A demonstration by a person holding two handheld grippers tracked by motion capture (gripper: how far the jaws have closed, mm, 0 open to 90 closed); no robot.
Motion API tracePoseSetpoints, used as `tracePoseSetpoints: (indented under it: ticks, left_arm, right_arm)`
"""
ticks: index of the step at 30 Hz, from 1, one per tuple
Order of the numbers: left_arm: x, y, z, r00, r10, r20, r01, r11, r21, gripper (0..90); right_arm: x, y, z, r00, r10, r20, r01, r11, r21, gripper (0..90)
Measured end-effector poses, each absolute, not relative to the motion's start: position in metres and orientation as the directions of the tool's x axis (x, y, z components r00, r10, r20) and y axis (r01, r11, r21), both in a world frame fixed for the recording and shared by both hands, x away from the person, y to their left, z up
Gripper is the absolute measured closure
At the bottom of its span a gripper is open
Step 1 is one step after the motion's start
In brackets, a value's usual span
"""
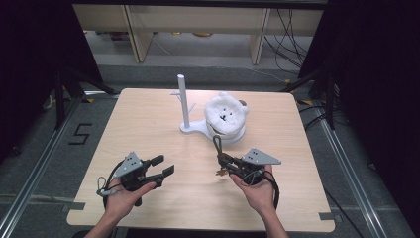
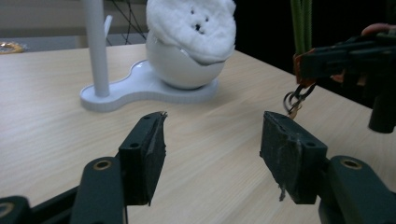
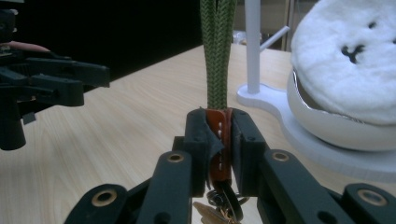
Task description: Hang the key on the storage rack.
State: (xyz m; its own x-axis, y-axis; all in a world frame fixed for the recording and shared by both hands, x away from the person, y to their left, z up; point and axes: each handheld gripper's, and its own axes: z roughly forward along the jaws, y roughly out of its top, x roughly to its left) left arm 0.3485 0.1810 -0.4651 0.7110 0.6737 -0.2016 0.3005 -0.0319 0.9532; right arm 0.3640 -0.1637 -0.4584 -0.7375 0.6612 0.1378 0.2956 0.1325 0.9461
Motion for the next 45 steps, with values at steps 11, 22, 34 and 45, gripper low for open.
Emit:
tracePoseSetpoints:
  ticks: [11, 22, 34, 45]
  left_arm:
    - [0.375, 0.153, -0.437, 0.775, 0.597, -0.206, 0.285, -0.039, 0.958, 51.3]
    - [0.388, 0.128, -0.428, 0.821, 0.515, -0.246, 0.292, -0.009, 0.956, 59.3]
    - [0.392, 0.12, -0.428, 0.831, 0.47, -0.298, 0.314, 0.047, 0.948, 72.5]
    - [0.391, 0.121, -0.428, 0.832, 0.449, -0.325, 0.334, 0.061, 0.941, 82.0]
  right_arm:
    - [0.368, -0.143, -0.453, -0.766, 0.63, 0.124, 0.252, 0.118, 0.96, 79.2]
    - [0.369, -0.13, -0.453, -0.793, 0.591, 0.147, 0.253, 0.1, 0.962, 79.2]
    - [0.366, -0.125, -0.454, -0.805, 0.58, 0.127, 0.234, 0.113, 0.966, 79.2]
    - [0.366, -0.122, -0.454, -0.812, 0.57, 0.128, 0.23, 0.109, 0.967, 79.2]
